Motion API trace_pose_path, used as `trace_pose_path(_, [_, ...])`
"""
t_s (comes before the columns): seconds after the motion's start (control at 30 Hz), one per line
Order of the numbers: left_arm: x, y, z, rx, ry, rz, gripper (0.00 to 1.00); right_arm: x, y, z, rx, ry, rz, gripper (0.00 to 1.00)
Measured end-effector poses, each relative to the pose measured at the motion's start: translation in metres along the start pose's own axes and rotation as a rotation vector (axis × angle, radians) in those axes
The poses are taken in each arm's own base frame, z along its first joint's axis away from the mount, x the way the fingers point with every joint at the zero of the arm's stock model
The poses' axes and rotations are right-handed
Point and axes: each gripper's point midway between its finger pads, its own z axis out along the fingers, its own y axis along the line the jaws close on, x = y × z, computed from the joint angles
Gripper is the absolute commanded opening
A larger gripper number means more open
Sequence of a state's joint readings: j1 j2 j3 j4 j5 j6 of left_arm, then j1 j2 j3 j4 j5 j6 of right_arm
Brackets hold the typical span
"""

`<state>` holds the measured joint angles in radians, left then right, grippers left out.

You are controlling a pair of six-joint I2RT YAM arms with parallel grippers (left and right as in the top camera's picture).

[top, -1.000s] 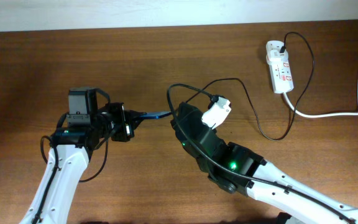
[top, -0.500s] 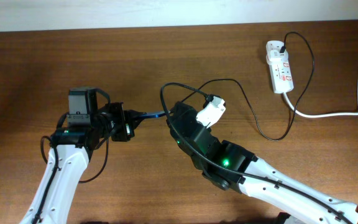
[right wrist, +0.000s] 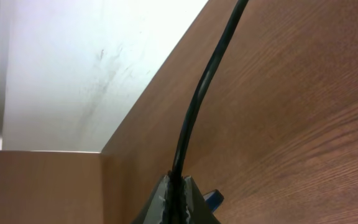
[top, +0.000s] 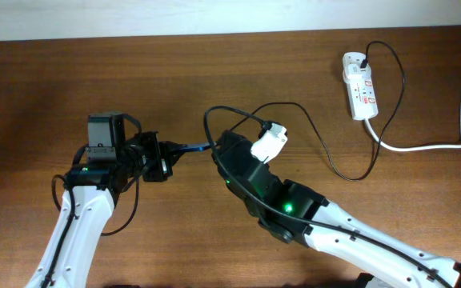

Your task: Plug charger to phone and switch on socket

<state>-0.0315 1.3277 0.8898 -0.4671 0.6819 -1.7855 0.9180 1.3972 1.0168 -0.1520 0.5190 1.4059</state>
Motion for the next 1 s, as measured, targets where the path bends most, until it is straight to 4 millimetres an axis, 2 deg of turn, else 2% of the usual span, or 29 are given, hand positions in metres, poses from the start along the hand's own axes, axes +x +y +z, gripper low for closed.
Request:
trace_pose_path(0.27, [-0.001, 0.0, 0.0, 0.0, -0.006, -0.024, 0.0, -0.001, 0.001, 0.001, -0.004, -0.008, -0.02, 0.04])
trace_pose_path(0.4, [-0.003, -0.001, 0.0, 0.005, -0.013, -0.067, 0.0, 0.001, 0.012, 0.01, -0.053, -0.031, -0.075, 0.04])
trace_pose_path(0.53, [-0.001, 0.0, 0.0, 0.002, -0.006, -0.097, 0.0, 0.02, 0.018, 0.01, -0.081, -0.005, -0.152, 0.04])
trace_pose_path(0.67, [-0.001, 0.0, 0.0, 0.002, -0.006, -0.111, 0.0, 0.02, 0.019, 0.009, -0.083, -0.013, -0.193, 0.04])
trace_pose_path(0.8, [0.0, 0.001, 0.0, -0.004, -0.002, -0.124, 0.0, 0.012, 0.013, 0.009, -0.05, -0.062, -0.247, 0.04])
trace_pose_path(0.9, [-0.005, 0.014, 0.0, -0.048, -0.024, -0.137, 0.0, 0.002, 0.003, 0.011, -0.002, -0.088, -0.297, 0.04])
trace_pose_path(1.0, [-0.007, 0.014, 0.0, -0.05, -0.037, -0.027, 0.0, -0.023, -0.01, 0.005, 0.057, -0.118, -0.314, 0.04])
